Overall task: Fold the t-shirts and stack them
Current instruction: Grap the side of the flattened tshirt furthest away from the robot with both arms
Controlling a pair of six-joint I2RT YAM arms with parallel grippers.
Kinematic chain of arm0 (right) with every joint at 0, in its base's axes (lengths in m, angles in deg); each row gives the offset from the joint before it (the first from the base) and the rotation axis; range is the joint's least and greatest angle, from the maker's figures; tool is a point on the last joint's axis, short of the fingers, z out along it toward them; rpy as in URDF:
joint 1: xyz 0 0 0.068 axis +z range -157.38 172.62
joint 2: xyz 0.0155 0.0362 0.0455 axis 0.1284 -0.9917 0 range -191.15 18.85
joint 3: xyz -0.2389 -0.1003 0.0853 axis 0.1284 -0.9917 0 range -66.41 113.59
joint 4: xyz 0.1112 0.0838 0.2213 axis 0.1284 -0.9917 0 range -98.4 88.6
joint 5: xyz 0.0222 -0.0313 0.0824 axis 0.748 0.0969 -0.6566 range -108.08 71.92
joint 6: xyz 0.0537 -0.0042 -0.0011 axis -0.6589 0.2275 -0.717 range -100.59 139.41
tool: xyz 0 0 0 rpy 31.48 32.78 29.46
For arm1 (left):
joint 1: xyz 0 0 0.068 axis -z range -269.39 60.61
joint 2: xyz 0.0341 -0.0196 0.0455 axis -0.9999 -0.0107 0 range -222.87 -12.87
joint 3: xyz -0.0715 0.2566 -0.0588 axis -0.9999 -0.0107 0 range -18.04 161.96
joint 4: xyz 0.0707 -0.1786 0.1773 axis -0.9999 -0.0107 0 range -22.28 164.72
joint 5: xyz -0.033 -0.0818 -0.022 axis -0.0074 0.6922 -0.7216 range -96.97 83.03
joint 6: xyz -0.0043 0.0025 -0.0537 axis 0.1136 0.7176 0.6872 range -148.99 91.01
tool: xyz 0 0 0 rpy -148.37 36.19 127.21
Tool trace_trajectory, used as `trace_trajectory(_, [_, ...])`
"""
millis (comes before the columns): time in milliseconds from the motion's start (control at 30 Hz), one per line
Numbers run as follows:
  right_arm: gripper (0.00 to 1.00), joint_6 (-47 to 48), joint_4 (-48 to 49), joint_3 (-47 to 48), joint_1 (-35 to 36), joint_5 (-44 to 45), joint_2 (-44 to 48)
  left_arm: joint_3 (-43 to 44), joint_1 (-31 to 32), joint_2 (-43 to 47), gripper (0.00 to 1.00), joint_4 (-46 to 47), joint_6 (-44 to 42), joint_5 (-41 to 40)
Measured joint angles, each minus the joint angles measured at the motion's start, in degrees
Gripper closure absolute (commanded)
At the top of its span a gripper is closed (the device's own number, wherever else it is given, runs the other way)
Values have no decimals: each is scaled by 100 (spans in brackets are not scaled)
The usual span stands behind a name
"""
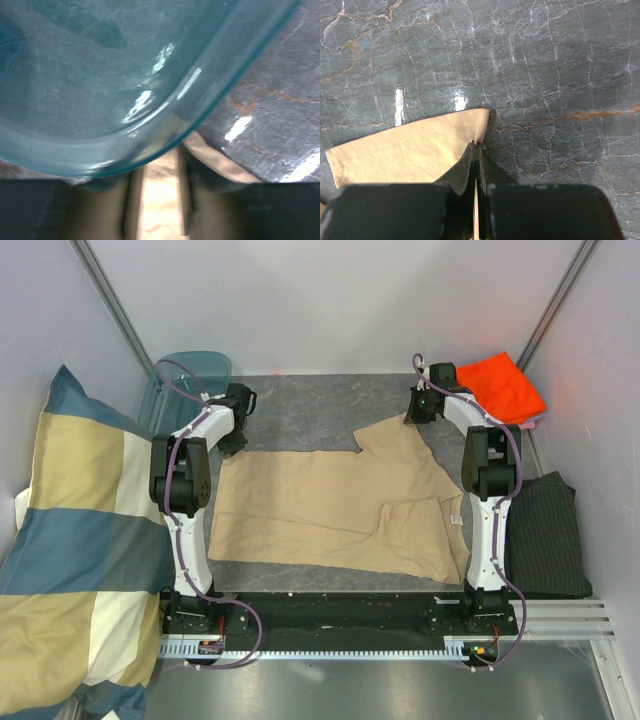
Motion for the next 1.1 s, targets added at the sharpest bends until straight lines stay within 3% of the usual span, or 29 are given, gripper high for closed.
trace_trajectory(33, [100,0,0,0,0,-2,0,74,11,-48,96,-15,-13,11])
trace_trajectory(67, [100,0,0,0,0,0,0,138,17,-90,98,-17,-28,31])
trace_trajectory(400, [100,0,2,-2,-2,-2,0,483,20,-330,97,-4,-101,98])
trace_trajectory(533, [100,-2,2,-2,-2,-2,0,461,20,-328,72,11,-114,52])
trace_trajectory(667, [100,-4,4,-2,-2,-7,0,439,13,-323,61,11,-144,-111])
trace_trajectory(1100, [100,-13,17,-13,-7,-13,0,481,-190,-337,56,-22,-249,-186])
